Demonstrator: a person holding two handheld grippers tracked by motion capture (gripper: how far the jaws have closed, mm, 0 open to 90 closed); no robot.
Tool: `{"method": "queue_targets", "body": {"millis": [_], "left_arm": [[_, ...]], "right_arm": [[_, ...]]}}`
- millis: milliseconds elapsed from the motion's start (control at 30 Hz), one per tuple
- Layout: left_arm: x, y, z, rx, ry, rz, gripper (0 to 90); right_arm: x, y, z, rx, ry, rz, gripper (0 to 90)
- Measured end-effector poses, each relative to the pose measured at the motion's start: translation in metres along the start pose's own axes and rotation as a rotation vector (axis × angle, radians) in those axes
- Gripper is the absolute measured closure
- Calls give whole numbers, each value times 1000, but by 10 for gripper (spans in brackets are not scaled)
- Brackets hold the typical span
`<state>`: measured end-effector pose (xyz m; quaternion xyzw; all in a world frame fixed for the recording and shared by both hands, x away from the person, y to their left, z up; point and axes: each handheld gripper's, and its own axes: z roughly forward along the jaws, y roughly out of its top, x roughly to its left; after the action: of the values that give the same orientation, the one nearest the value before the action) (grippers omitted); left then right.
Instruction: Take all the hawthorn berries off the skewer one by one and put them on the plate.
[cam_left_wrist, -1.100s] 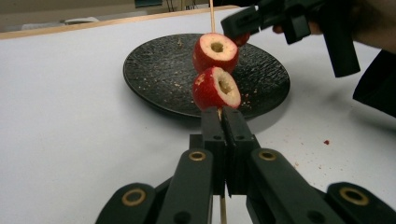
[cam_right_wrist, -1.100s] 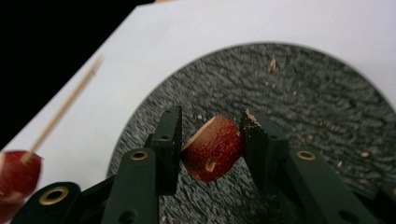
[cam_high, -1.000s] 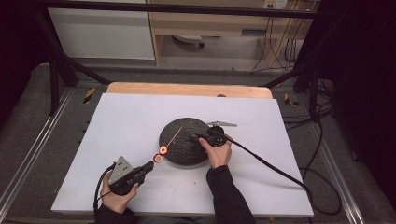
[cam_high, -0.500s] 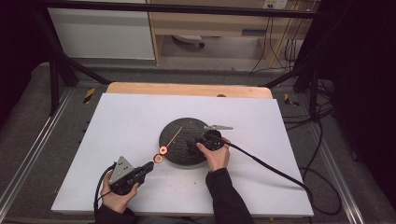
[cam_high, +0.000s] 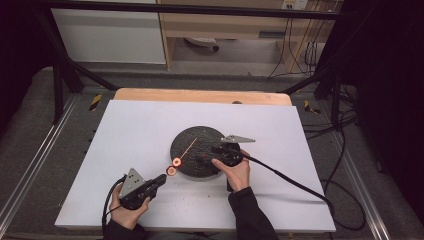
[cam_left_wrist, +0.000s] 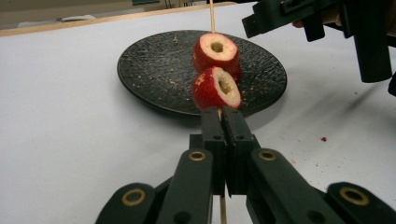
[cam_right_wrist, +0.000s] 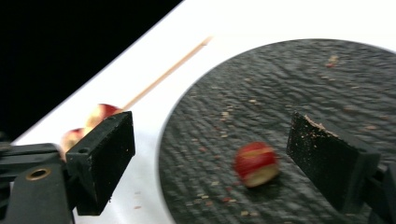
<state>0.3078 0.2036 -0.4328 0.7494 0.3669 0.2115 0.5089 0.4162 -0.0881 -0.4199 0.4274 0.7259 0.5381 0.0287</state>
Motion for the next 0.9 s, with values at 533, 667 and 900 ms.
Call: {"method": "queue_targets", "body": {"millis": [533, 667, 900], "left_arm": [[-8, 0, 3, 4, -18, 16, 884], [-10, 0, 3, 2, -22, 19, 884], [-10, 0, 4, 5, -30, 18, 884]], "right_arm": [[30, -11, 17, 12, 123, 52, 173], [30, -14, 23, 13, 140, 74, 221], [30, -16, 25, 11, 170, 100, 388]]}}
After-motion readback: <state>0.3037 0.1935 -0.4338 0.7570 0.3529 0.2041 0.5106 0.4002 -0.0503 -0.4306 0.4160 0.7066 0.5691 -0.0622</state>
